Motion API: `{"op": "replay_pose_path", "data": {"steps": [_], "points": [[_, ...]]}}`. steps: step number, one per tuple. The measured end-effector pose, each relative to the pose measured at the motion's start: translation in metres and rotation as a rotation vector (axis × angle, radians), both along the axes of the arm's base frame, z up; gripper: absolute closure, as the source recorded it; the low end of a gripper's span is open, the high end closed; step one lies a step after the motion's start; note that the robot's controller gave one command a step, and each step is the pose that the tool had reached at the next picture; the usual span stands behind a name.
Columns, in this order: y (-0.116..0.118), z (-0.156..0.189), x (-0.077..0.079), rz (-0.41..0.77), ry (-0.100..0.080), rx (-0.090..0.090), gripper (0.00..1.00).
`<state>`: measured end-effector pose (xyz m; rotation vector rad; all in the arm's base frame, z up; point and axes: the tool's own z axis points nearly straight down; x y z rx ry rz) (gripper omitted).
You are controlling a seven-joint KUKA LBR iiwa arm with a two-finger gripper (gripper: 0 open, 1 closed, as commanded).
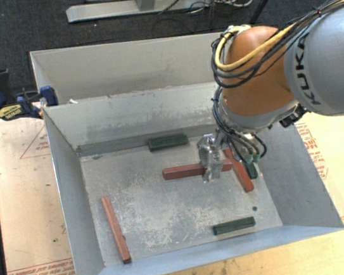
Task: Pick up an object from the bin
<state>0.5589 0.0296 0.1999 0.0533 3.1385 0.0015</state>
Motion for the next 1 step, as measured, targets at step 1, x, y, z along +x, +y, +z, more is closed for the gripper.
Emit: {"op": "replay_pose_path", "data": {"steps": [1], "points": [[0.0001,0.0,0.0,0.0,0.0,0.0,1.0]]}}
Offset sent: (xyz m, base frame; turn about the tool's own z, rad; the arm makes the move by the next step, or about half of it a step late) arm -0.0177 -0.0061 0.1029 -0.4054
